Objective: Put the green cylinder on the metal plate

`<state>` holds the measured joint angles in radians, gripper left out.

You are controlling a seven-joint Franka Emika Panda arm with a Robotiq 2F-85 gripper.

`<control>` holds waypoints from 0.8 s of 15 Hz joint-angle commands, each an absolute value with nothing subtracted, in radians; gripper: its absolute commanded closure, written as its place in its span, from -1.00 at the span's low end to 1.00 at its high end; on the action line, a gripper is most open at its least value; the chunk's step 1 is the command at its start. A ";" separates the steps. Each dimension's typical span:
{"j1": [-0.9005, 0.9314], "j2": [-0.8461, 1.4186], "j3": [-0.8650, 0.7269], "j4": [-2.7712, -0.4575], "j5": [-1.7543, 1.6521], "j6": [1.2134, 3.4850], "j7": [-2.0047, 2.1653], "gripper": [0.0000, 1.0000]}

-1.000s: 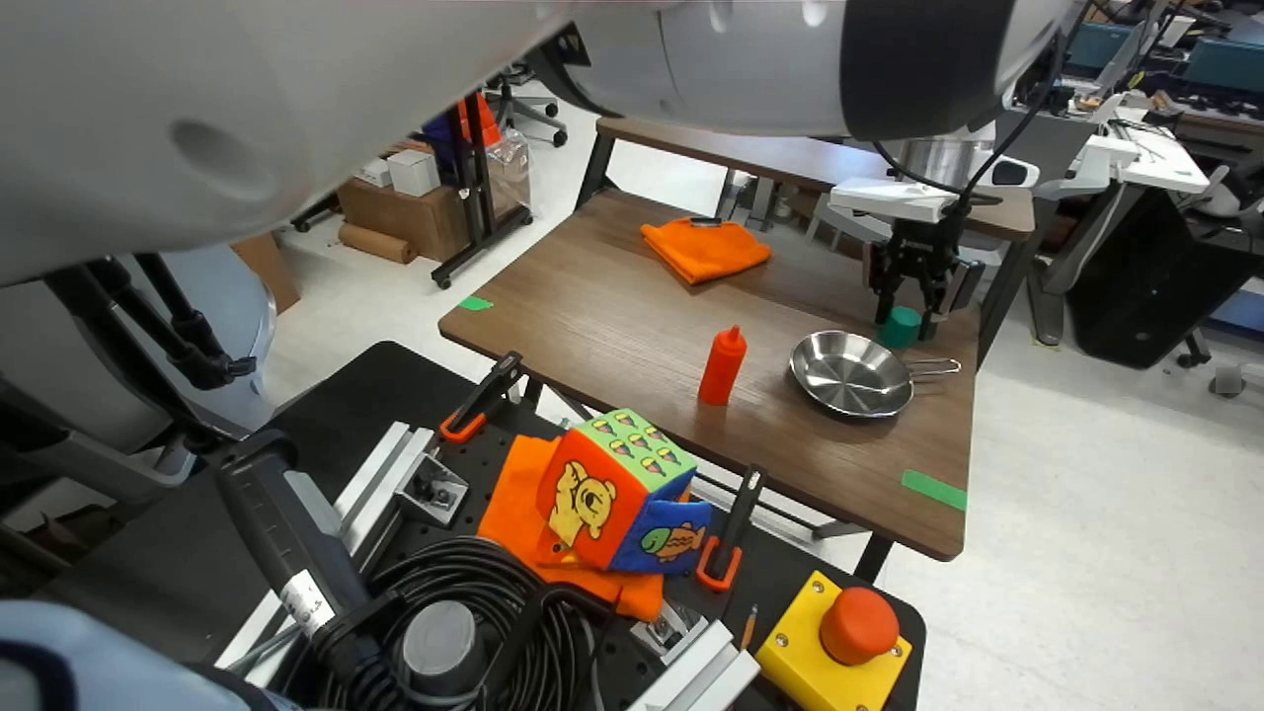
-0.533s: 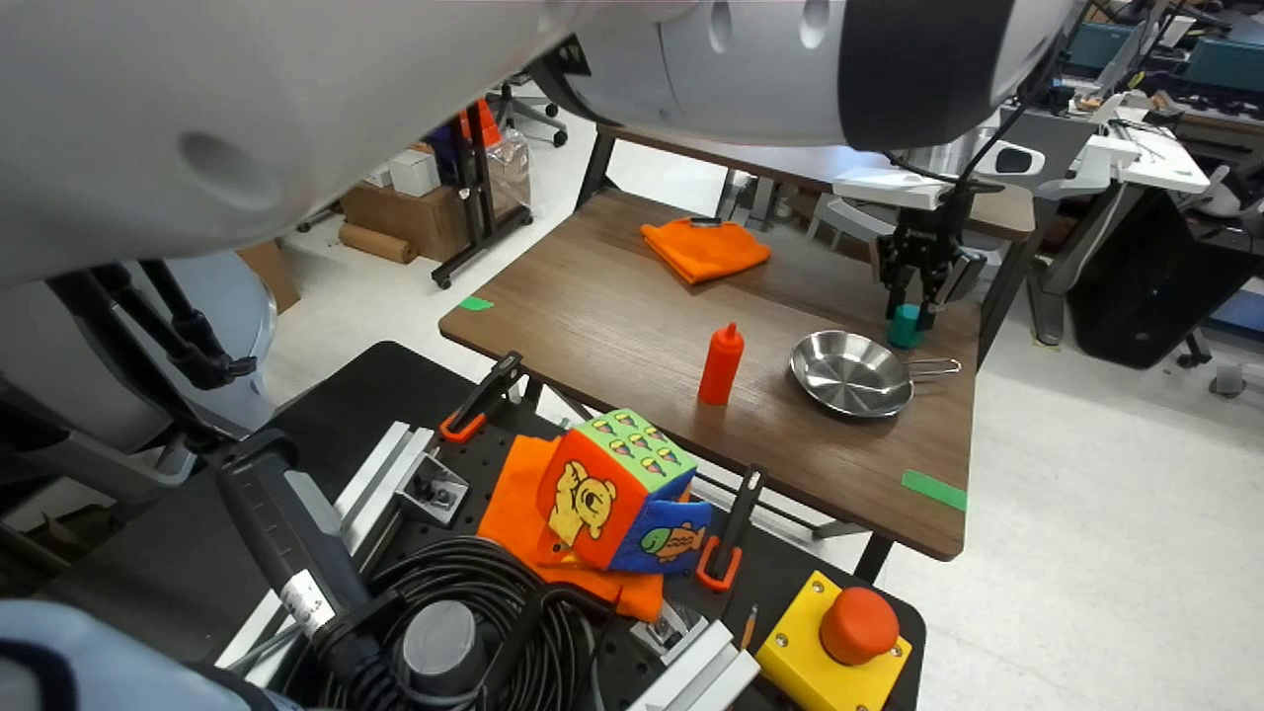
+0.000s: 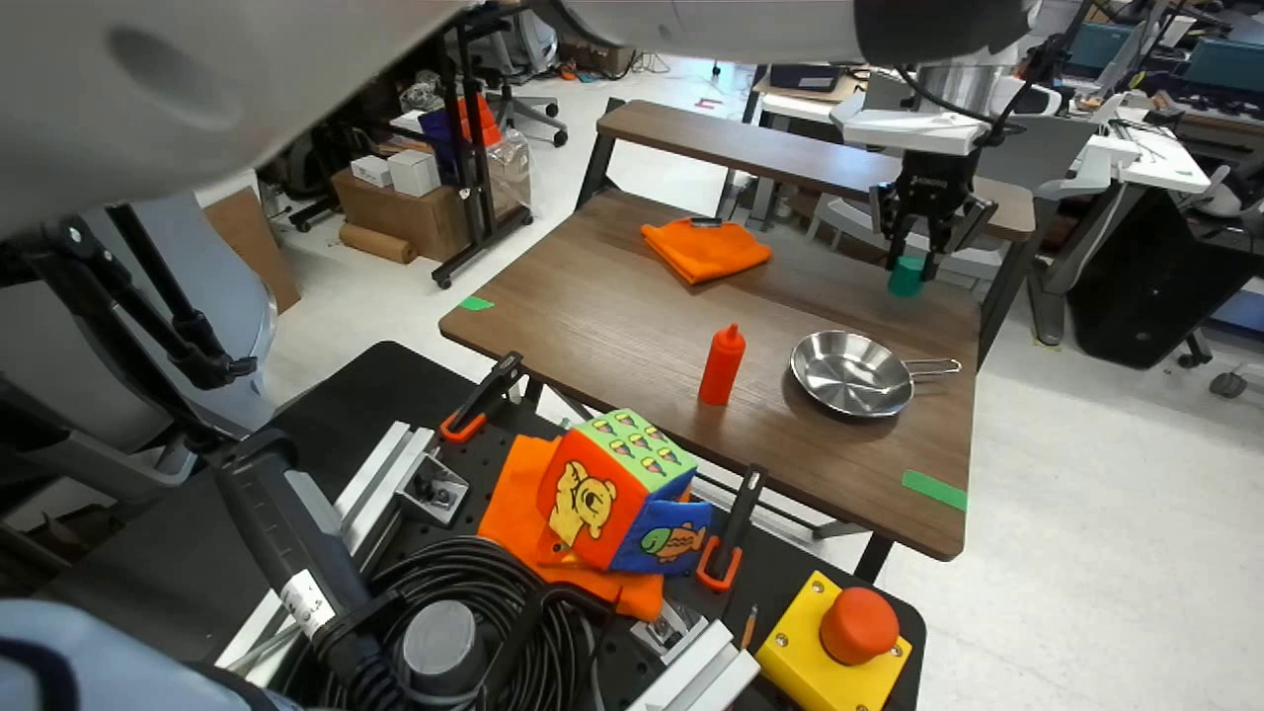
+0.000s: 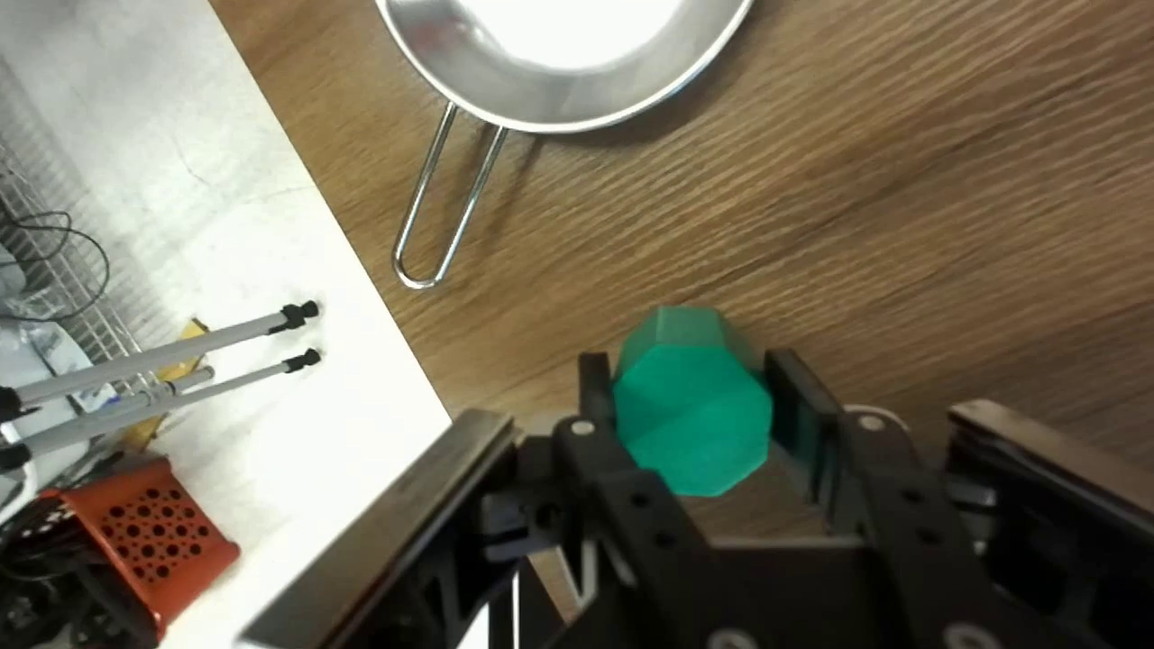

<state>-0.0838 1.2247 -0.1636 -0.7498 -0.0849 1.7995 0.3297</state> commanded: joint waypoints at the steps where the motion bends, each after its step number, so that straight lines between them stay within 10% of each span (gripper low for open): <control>1: -0.090 1.062 -0.115 -0.982 -0.082 1.883 0.145 0.60; 12: -0.014 0.824 -0.131 -1.493 -0.284 2.085 -0.062 0.60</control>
<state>-0.0420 0.9229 -0.1190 -1.2996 -0.2209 1.9985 -0.0503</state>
